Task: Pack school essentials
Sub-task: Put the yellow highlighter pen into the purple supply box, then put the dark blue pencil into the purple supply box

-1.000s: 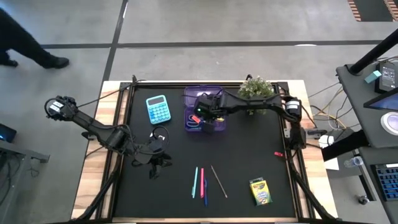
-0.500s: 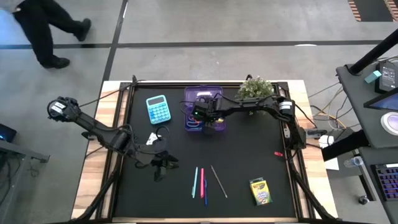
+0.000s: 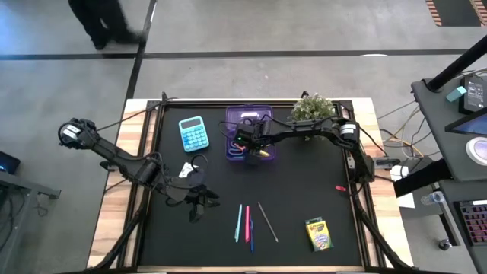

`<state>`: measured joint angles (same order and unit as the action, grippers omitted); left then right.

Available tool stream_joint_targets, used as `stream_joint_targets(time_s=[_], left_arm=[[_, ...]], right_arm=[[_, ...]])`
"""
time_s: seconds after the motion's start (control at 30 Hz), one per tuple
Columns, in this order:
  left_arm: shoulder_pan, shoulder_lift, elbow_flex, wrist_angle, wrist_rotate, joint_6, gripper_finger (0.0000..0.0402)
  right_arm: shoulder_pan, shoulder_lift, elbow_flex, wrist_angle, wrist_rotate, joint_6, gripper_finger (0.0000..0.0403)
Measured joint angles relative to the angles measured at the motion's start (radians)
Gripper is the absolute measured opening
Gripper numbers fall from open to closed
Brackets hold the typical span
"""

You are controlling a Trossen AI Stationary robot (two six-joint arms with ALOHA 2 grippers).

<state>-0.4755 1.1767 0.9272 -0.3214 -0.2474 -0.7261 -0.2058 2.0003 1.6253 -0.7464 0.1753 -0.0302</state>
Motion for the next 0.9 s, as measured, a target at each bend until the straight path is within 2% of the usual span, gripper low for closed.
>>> stream_joint_targets(time_s=[0.27, 0.47, 0.67, 0.8, 0.9], left_arm=[[0.0, 0.0, 0.0, -0.002, 0.0, 0.0, 0.0112], [0.0, 0.0, 0.0, -0.002, 0.0, 0.0, 0.0112], [0.0, -0.001, 0.0, -0.001, 0.047, 0.0, 0.0112], [0.0, -0.001, 0.0, -0.001, 0.112, 0.0, 0.0112], [0.0, -0.001, 0.0, -0.001, 0.119, 0.0, 0.0112]], right_arm=[[0.004, -0.035, 0.014, -0.084, 0.0, 0.164, 0.0132], [0.063, -0.124, 0.058, -0.232, -0.003, 0.407, 0.014], [0.235, -0.184, 0.054, -0.292, -0.027, 0.729, 0.0128], [0.374, -0.18, 0.052, -0.294, -0.026, 0.935, 0.0123], [0.467, -0.158, 0.052, -0.293, -0.018, 1.063, 0.0125]])
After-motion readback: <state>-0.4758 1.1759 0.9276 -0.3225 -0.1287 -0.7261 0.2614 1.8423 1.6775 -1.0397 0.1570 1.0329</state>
